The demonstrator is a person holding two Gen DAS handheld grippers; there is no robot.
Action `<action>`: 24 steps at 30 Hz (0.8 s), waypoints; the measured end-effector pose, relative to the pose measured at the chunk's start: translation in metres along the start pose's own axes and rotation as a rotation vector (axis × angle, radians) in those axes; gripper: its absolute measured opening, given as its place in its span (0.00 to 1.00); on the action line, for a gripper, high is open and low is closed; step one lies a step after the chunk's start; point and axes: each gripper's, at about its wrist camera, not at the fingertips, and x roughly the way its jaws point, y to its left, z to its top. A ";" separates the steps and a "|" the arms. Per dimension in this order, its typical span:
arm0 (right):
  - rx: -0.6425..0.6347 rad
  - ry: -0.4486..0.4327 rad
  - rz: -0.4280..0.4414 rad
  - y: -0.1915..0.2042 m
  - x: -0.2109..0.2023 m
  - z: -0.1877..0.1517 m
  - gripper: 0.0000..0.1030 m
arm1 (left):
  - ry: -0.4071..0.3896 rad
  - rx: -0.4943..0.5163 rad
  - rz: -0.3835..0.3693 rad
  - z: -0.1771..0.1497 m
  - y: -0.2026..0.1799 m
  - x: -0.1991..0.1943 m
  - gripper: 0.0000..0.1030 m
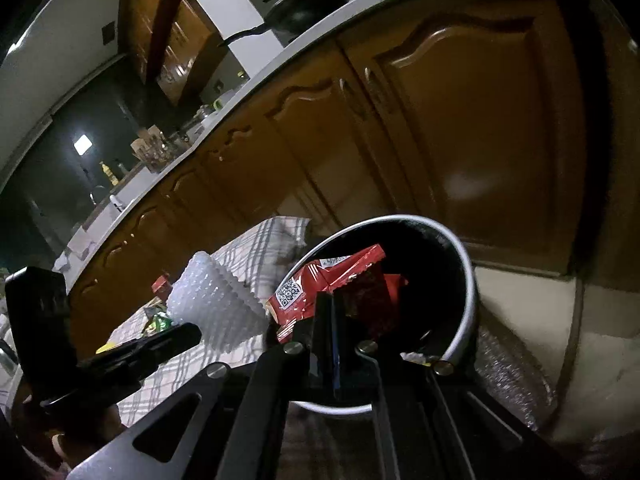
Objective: Collect trash
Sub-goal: 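Drop the foam net and red wrapper into the black bin with both grippers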
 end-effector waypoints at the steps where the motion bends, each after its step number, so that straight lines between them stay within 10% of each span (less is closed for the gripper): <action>1: -0.003 -0.002 -0.006 -0.001 0.000 0.001 0.00 | 0.003 0.003 -0.002 0.002 -0.002 0.003 0.07; 18: -0.021 0.032 -0.085 -0.019 0.021 0.007 0.01 | 0.098 0.004 -0.021 0.005 -0.012 0.046 0.12; 21: -0.016 0.044 -0.105 -0.019 0.026 0.007 0.09 | 0.108 -0.011 -0.017 0.003 -0.010 0.049 0.32; 24: 0.006 0.042 -0.082 -0.020 0.026 0.007 0.45 | 0.095 -0.020 -0.014 0.000 -0.007 0.042 0.48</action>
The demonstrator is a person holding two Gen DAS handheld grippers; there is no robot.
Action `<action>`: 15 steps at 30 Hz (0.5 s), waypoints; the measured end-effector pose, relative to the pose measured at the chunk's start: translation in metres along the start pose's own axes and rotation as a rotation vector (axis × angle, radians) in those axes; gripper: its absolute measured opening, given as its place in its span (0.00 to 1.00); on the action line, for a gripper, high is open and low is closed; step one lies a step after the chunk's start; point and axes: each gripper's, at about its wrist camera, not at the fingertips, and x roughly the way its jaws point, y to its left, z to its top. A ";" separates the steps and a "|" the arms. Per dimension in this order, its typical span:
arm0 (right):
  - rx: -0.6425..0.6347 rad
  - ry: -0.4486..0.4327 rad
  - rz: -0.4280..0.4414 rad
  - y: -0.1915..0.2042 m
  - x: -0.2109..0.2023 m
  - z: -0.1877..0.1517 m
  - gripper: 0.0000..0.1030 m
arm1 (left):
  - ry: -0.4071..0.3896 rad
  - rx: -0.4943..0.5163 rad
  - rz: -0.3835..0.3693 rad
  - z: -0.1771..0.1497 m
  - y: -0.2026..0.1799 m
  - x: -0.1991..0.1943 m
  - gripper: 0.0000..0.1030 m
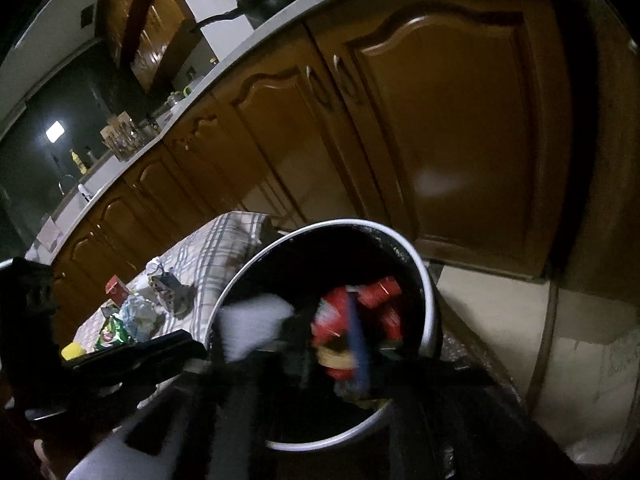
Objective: Collect trash
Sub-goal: 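Drop the foam net and red wrapper into the black bin with both grippers, then grasp the green soda can with the left gripper while the right grasps blue crumpled paper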
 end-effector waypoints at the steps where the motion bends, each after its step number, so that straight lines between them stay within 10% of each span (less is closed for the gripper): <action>1: -0.001 -0.010 0.004 0.001 -0.002 -0.001 0.54 | -0.003 -0.001 0.004 -0.002 0.002 -0.003 0.50; 15: -0.065 0.002 0.115 0.056 0.000 -0.023 0.82 | -0.090 -0.174 0.156 -0.056 0.078 -0.066 0.71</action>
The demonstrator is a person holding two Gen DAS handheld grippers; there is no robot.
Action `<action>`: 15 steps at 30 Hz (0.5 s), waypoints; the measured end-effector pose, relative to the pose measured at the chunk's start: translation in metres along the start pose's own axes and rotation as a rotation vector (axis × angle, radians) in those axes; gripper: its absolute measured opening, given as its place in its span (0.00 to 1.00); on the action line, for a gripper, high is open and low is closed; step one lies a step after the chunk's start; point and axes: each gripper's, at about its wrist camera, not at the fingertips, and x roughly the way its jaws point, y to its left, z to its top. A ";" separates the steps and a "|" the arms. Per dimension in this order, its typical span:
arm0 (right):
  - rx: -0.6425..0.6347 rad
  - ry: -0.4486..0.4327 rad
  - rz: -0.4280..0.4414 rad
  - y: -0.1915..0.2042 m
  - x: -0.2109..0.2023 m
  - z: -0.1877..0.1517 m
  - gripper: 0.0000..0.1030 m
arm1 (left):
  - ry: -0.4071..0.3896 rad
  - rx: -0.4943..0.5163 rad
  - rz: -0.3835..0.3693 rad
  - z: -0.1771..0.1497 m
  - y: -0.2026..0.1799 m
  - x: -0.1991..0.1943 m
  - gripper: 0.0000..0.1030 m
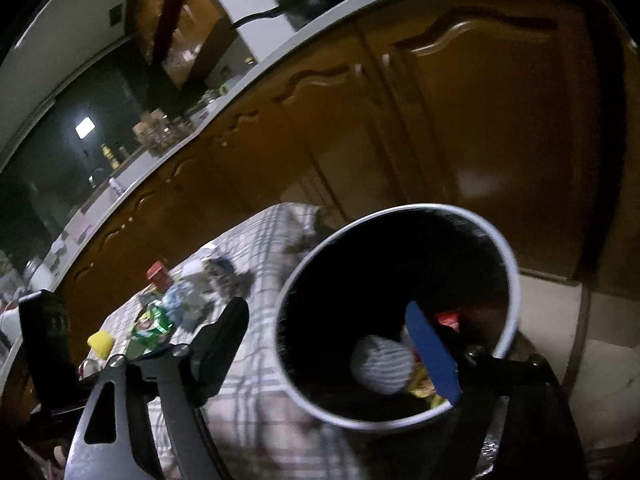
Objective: Collect trash
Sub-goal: 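Grasp the green soda can with the left gripper while the right grasps blue crumpled paper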
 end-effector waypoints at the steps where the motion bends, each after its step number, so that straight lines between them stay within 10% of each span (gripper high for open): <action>1: -0.004 0.003 0.006 0.003 0.002 -0.001 0.83 | -0.006 -0.014 0.010 -0.003 0.008 -0.004 0.71; 15: -0.094 0.093 0.107 0.075 0.041 -0.021 0.84 | -0.050 -0.139 0.110 -0.017 0.090 -0.041 0.71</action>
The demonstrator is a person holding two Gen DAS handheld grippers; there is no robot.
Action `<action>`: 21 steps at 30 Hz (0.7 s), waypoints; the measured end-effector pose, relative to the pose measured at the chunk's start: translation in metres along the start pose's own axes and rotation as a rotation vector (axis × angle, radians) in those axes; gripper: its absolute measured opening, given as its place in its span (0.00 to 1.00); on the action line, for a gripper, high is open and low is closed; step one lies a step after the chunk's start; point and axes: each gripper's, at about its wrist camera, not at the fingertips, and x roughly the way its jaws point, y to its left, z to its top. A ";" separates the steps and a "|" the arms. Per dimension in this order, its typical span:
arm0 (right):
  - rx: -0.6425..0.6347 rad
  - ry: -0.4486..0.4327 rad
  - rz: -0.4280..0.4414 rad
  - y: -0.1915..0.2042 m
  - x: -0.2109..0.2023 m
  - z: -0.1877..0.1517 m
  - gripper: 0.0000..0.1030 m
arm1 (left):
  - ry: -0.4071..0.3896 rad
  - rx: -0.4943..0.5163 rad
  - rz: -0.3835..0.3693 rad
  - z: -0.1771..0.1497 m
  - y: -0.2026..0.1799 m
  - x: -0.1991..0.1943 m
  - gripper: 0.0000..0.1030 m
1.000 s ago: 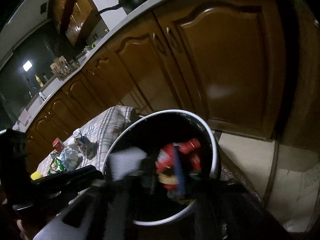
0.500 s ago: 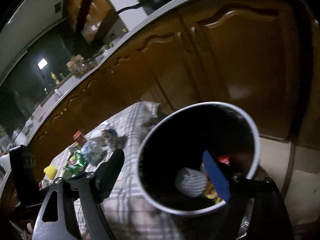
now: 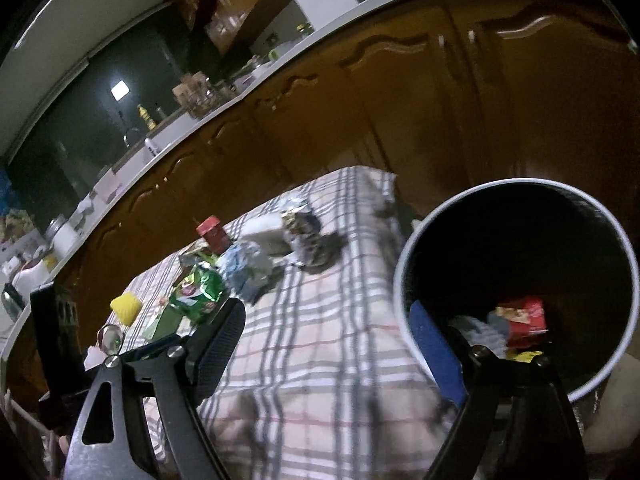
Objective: Collect trash
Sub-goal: 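Grasp the green soda can with the left gripper while the right grasps blue crumpled paper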
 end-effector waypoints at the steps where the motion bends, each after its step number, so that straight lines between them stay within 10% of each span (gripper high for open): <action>1: -0.006 0.004 0.004 0.004 0.003 0.000 0.84 | -0.003 -0.007 0.004 0.000 0.006 -0.002 0.71; 21: -0.104 0.094 0.130 0.070 0.087 0.016 0.80 | 0.022 -0.059 0.098 0.051 0.089 0.008 0.71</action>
